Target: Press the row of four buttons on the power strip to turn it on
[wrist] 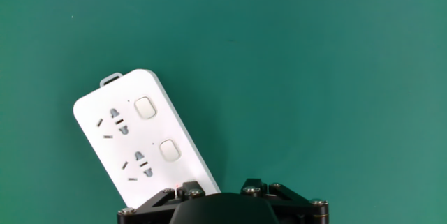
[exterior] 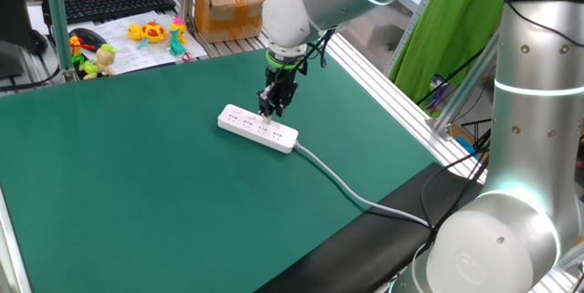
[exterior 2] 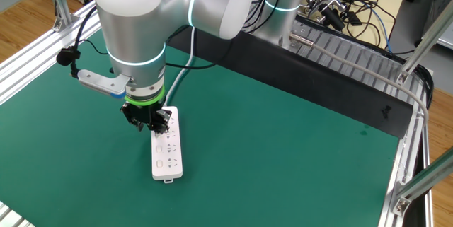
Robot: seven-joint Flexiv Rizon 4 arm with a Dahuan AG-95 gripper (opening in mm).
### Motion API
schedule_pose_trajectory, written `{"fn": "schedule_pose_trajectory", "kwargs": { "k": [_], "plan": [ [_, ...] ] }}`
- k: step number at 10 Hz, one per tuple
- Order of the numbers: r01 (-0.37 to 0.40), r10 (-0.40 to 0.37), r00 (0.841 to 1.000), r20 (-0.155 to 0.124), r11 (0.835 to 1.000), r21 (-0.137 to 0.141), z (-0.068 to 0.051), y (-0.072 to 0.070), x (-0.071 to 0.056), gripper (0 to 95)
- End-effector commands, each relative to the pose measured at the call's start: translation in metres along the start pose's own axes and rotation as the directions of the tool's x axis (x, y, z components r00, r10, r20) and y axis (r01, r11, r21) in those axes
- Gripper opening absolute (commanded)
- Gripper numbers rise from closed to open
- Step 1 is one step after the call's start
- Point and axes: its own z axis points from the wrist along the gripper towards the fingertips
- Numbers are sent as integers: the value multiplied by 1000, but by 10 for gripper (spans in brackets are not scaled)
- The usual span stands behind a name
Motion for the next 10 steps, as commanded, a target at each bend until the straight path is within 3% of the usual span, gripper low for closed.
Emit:
{"fn": "schedule_pose_trajectory", "kwargs": {
  "k": [1,4,10],
  "plan": [
    [-5,5,1000,-2,1000,2,8,-1,0,380],
    [-6,6,1000,-4,1000,13,-2,3,2,380],
    [-13,13,1000,9,1000,19,-4,9,-2,380]
  ]
}}
